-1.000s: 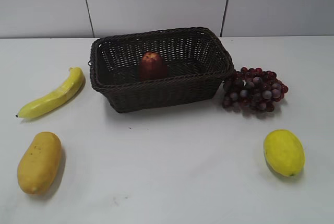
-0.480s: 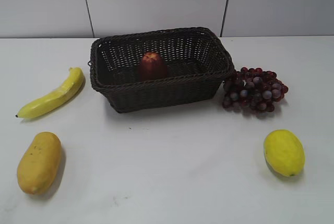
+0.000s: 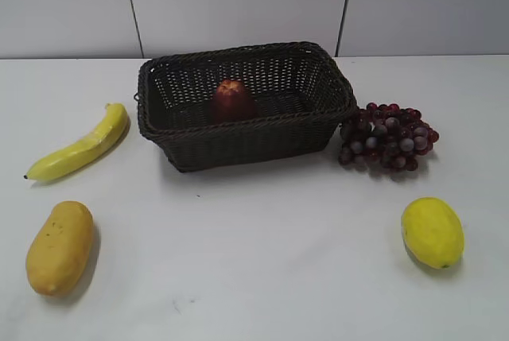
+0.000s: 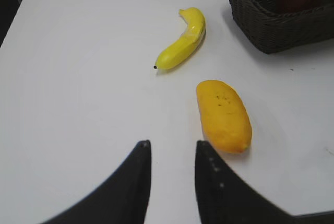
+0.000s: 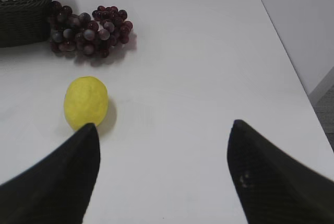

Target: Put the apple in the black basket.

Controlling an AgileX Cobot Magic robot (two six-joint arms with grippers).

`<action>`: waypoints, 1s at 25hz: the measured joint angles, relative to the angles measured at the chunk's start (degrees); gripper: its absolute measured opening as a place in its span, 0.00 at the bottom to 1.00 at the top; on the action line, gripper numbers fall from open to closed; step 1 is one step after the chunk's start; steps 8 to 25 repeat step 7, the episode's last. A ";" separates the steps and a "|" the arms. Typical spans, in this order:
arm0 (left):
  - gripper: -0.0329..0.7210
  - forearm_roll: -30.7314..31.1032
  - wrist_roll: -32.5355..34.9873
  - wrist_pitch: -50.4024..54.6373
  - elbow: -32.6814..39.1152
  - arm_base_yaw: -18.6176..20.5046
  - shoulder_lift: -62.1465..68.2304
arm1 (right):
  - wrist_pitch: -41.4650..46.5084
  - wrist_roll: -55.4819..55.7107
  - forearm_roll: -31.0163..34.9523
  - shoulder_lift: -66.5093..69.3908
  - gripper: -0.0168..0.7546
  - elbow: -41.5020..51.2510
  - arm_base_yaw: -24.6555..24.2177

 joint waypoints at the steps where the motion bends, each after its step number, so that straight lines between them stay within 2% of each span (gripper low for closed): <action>1: 0.34 0.00 0.00 0.00 0.00 0.00 0.00 | 0.00 0.05 0.00 0.00 0.76 0.00 0.00; 25: 0.34 0.00 0.00 0.00 0.00 0.00 0.00 | 0.00 0.05 0.00 0.00 0.76 0.00 0.00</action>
